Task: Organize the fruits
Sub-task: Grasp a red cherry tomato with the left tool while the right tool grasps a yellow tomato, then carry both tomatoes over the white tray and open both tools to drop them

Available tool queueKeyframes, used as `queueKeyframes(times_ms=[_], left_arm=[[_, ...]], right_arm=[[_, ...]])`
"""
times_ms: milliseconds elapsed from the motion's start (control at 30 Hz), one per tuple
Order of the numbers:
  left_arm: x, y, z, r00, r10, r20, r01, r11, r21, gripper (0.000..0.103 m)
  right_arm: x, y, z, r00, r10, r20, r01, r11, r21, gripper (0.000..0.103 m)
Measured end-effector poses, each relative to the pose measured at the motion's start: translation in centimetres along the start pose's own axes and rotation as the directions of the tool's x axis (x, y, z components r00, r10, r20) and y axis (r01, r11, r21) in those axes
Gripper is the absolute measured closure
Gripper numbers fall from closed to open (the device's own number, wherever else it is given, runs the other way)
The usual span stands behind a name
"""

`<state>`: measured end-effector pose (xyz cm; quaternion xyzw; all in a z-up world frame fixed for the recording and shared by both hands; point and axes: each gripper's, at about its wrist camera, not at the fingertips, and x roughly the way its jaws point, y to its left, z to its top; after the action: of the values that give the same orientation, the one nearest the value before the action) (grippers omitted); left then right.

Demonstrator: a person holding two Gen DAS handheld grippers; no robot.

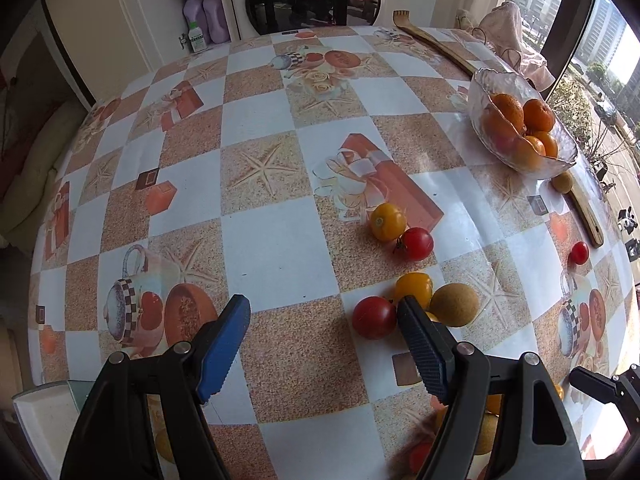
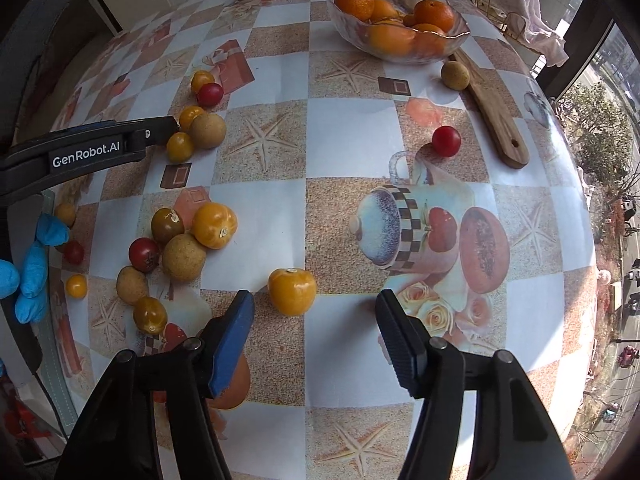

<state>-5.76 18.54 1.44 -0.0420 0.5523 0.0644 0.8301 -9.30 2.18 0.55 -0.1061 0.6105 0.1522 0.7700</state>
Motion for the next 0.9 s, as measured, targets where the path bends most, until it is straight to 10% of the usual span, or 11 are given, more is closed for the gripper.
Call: queueKeyframes(times_ms=[167,433,900], left_arm=[[0.3,0.2,-0.2,1.0,-0.004,-0.007,0.004,1.0,-0.021,0.029],[0.1,-1.8,-0.5,0.999,-0.032,-0.02,0.033,0.999,0.043,0.08],[-4.9,0.5,-2.8,0.994,-0.104,0.019,0.105,0.993,-0.061,0.08]], right_arm=[[0.1,0.4,0.1,0.999,-0.034,0.01,0.035,0.999,-0.015,0.051],[-0.2,0.3,0.0,0.999,-0.023,0.022,0.024,1.0,-0.011,0.078],[-2.1,-1.9,-1.0,0.991,0.128,0.031,-0.131,0.983,0.128,0.078]])
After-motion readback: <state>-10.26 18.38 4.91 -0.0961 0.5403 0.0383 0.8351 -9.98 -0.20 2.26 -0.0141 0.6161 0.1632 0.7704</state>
